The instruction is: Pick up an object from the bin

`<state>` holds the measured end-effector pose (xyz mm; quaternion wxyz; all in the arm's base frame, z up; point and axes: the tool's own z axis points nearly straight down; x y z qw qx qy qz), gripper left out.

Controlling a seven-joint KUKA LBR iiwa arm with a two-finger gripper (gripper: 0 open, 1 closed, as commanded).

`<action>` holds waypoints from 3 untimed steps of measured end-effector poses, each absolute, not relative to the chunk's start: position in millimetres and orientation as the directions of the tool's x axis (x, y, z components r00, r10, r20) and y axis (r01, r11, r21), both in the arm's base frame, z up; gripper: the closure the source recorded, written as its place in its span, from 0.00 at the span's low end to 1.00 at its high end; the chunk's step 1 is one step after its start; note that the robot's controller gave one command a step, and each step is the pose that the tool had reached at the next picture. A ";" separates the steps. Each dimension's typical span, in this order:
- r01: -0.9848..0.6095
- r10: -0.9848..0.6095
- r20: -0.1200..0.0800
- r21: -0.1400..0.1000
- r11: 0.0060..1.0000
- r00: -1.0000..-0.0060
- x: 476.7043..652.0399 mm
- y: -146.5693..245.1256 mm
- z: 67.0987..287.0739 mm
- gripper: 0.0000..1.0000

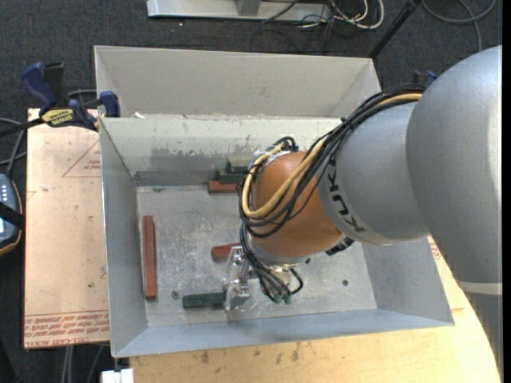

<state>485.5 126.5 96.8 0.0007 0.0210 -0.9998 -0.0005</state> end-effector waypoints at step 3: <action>-0.035 -0.035 -0.001 0.001 0.999 -0.999 487.8 123.1 138.4 1.00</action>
Offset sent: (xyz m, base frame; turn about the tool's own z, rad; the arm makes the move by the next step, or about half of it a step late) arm 0.0153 0.0047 0.0300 -0.0036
